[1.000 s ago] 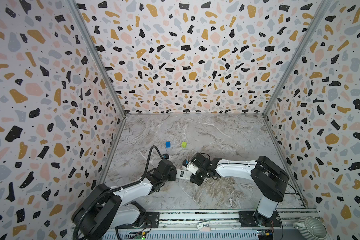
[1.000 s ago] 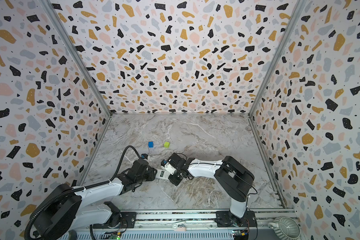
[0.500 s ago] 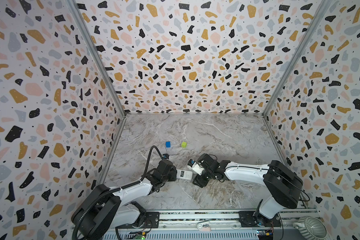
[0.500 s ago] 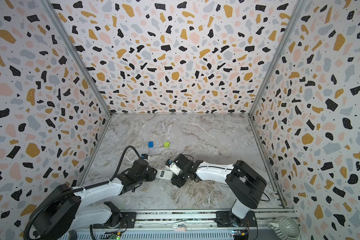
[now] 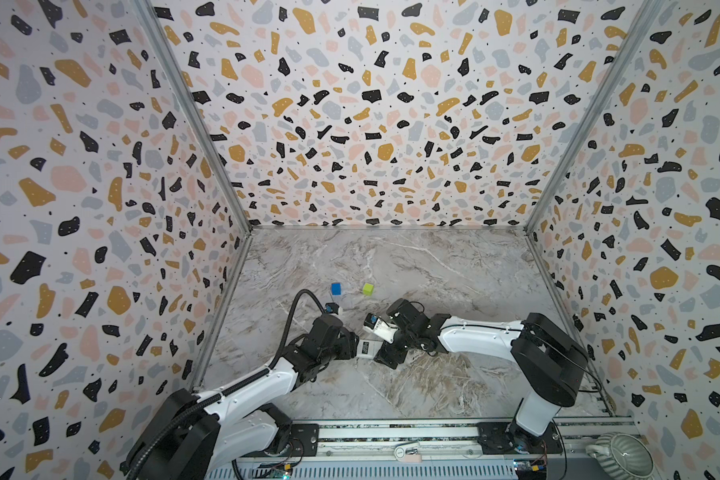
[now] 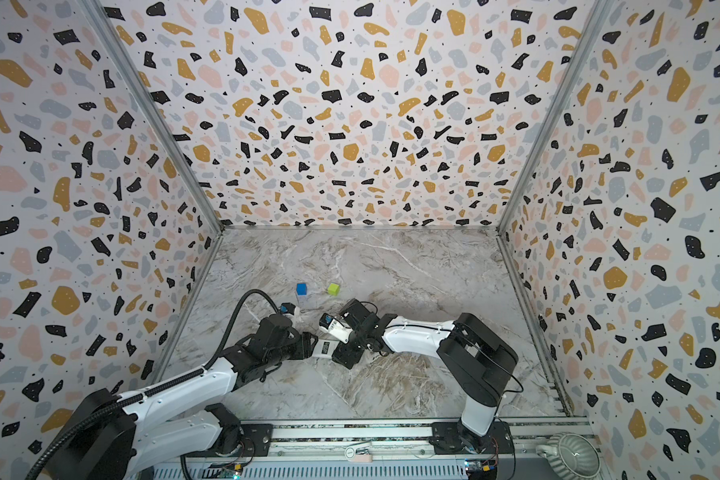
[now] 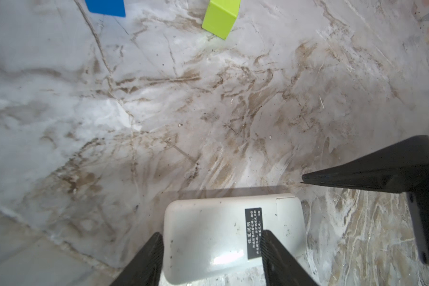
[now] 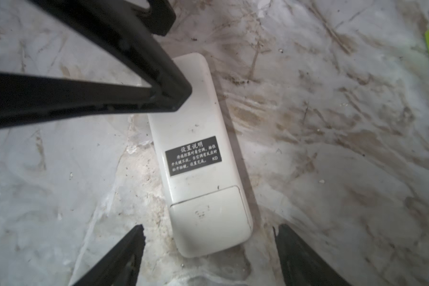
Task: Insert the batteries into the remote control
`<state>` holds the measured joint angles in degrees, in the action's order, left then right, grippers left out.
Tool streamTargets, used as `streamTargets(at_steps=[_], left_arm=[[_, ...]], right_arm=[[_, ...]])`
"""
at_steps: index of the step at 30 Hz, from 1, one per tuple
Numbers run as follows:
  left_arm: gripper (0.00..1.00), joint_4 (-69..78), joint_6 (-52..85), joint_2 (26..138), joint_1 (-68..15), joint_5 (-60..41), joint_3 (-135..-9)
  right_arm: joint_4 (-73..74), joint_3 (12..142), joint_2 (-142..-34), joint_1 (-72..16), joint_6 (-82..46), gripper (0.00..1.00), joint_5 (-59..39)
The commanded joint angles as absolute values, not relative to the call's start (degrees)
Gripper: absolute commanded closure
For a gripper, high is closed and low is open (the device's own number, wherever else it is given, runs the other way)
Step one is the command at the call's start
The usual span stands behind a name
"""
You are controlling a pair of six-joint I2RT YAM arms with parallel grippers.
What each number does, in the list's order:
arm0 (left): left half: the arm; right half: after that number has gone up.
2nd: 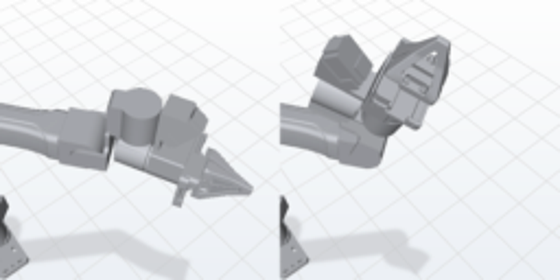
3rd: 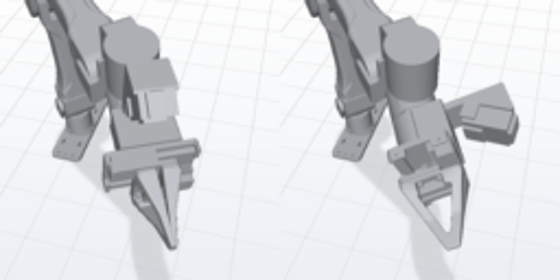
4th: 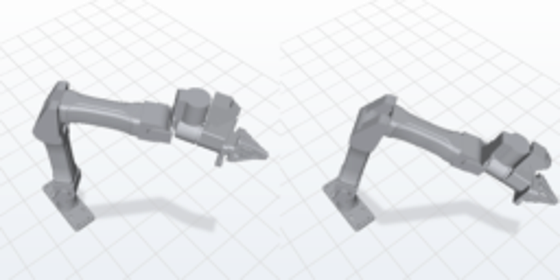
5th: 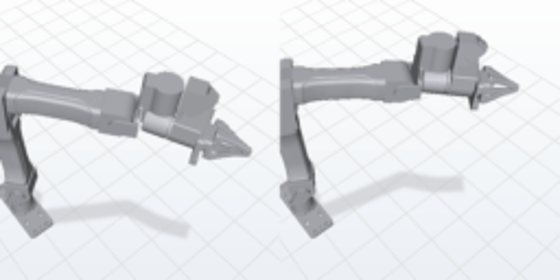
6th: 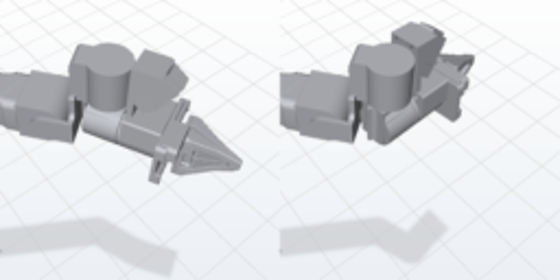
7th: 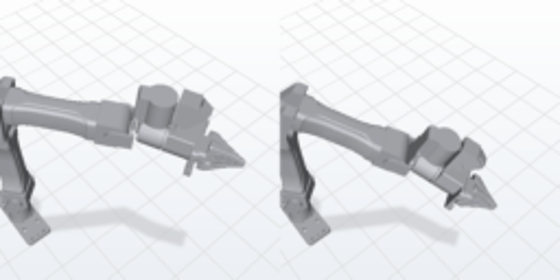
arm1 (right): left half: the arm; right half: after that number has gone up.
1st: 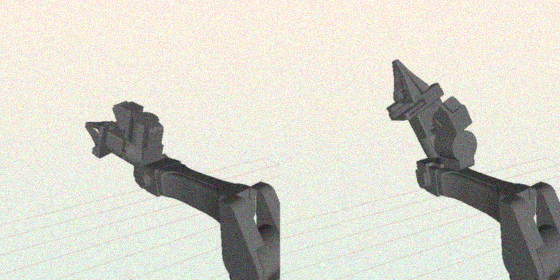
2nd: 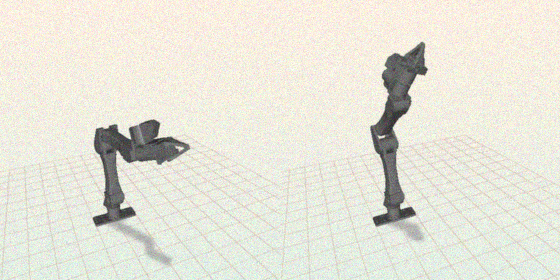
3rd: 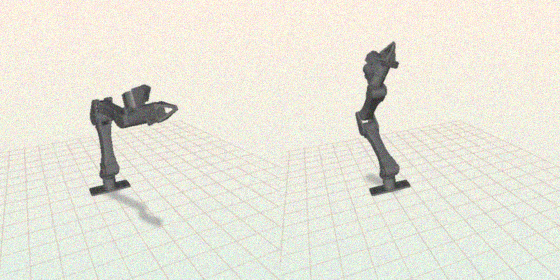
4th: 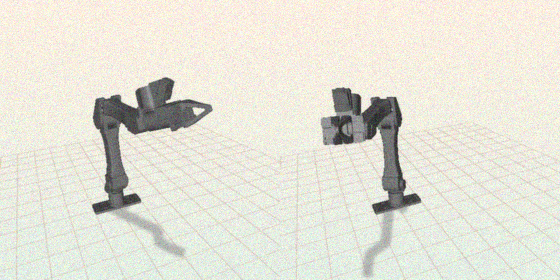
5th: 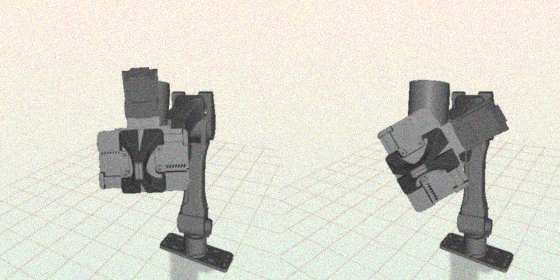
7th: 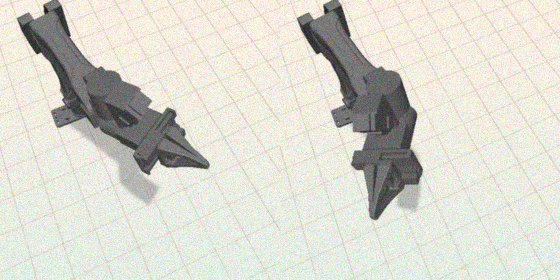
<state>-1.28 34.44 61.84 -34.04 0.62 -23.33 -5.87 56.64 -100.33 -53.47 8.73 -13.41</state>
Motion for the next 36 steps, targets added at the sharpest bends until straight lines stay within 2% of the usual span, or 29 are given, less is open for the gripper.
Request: streamTargets(at_steps=[1,12,17,26,36], left_arm=[[0.3,-1.1,35.8,59.8,-32.7,-0.6,-22.0],[0.1,-1.4,36.6,59.3,-30.4,0.0,-21.0],[0.07,-2.0,37.0,58.1,-29.6,0.7,-20.7],[0.07,-1.4,36.0,55.3,-29.4,-0.3,-20.6],[0.04,6.7,33.8,47.9,-30.2,-12.5,-21.5]], right_arm=[[-6.2,59.1,-101.5,-53.7,12.2,0.14,-12.7],[-5.1,58.9,-105.6,-54.5,14.3,0.17,-14.8],[-4.7,58.8,-106.2,-54.9,14.4,0.3,-15.7],[-3.4,56.7,-105.6,-55.3,12.8,0.62,-16.2],[7.9,46.7,-90.7,-46.7,2.7,0.83,-28.7]])
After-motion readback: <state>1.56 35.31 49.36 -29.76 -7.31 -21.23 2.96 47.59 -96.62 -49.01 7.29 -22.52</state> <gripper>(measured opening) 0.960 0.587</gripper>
